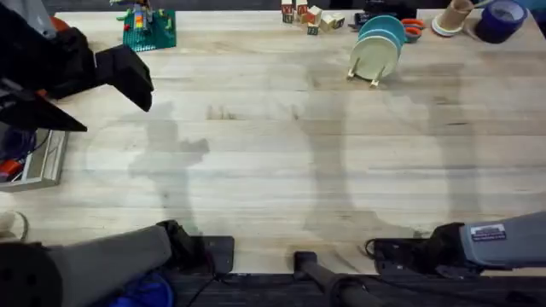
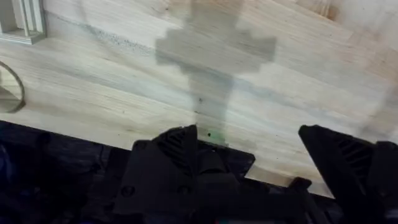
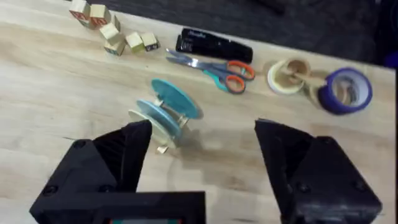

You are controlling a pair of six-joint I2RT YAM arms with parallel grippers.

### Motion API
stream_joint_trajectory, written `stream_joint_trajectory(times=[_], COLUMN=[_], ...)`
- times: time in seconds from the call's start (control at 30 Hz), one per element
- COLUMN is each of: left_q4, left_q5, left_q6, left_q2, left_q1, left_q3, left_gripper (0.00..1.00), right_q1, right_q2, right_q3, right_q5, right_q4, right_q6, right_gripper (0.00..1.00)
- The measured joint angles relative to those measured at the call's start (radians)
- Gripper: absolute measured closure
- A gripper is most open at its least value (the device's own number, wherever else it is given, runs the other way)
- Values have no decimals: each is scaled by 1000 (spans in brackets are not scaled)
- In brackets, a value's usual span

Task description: Pick up the plates from the table one by one and place each into a slot on the dish rack.

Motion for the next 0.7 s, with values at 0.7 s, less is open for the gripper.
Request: stream_joint_trajectory(times=[0.7], left_q4=[0], left_q5=[0], left_q6=[0], left_q2=[0], left_q1=[0], left_q3=[0], left_gripper=[6], right_q1=[413], right_q2=[-136], right_q3=[-39], right_q5=[223], right_q4=[-219], right_q6=[243], right_gripper=[7])
